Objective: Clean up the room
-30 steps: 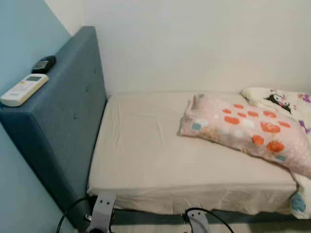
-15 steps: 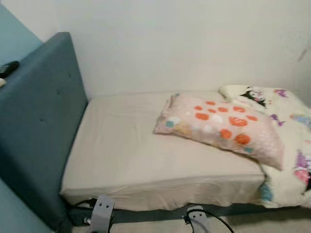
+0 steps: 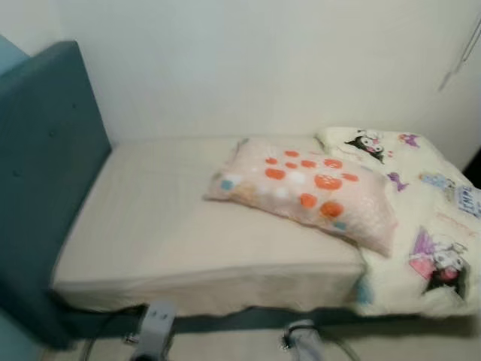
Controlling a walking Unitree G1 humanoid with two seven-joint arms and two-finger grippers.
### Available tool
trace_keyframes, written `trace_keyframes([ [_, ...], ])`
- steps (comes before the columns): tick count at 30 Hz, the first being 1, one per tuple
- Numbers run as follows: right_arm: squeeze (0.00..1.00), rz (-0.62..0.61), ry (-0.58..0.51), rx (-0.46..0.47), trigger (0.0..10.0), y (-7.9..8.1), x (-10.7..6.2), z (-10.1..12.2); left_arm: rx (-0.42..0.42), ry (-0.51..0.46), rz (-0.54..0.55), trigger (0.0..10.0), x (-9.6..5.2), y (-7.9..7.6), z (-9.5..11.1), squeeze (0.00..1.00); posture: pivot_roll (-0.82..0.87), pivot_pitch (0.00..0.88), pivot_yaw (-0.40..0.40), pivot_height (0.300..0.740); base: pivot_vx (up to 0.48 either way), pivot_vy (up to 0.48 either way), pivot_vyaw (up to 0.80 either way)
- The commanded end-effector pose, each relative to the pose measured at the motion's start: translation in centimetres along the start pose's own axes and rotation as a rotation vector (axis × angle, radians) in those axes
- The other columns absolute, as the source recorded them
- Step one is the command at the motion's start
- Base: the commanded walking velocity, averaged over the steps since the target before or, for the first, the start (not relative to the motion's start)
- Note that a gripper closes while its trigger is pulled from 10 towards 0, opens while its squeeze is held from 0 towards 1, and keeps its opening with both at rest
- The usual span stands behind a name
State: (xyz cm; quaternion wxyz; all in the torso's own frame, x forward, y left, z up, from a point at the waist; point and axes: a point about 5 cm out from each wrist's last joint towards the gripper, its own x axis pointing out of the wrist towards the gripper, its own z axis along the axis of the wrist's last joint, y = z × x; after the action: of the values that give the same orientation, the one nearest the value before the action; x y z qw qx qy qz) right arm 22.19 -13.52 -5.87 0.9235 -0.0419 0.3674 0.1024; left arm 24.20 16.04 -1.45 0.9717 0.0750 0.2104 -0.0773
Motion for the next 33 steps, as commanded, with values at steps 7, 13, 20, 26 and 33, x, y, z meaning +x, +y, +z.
trace_keyframes([
  [7, 0.0, -0.008, 0.01, 0.012, 10.0, -0.2, -0.2, -0.5, 0.021, 0.06, -0.017, 10.0, -0.3, -0.2, -1.1, 0.0, 0.04, 0.126, -0.04, 0.74, 0.0, 0.444, 0.0],
  [13, 0.0, -0.007, 0.009, 0.011, 10.0, -0.2, -0.2, -0.5, 0.028, 0.063, -0.003, 10.0, -0.3, -0.1, -1.1, 0.0, 0.04, 0.123, -0.041, 0.74, 0.0, 0.183, 0.0],
  [20, 0.0, -0.007, 0.007, 0.011, 10.0, -0.2, -0.1, -0.4, 0.025, 0.047, 0.001, 10.0, -0.2, -0.2, -1.0, 0.0, 0.04, 0.124, -0.041, 0.74, 0.0, 0.0, 0.0],
  [26, 0.0, -0.011, -0.02, 0.025, 10.0, -0.3, -0.1, 0.0, 0.019, 0.023, 0.004, 10.0, -0.2, -0.2, -0.8, 0.0, 0.04, 0.128, -0.042, 0.74, 0.0, 0.0, 0.0],
  [33, 0.0, -0.054, -0.122, 0.04, 10.0, -1.0, -0.2, 1.3, -0.006, -0.036, 0.014, 10.0, -0.3, -0.4, 0.0, 0.0, 0.03, 0.125, -0.045, 0.74, 0.0, 0.0, 0.0],
])
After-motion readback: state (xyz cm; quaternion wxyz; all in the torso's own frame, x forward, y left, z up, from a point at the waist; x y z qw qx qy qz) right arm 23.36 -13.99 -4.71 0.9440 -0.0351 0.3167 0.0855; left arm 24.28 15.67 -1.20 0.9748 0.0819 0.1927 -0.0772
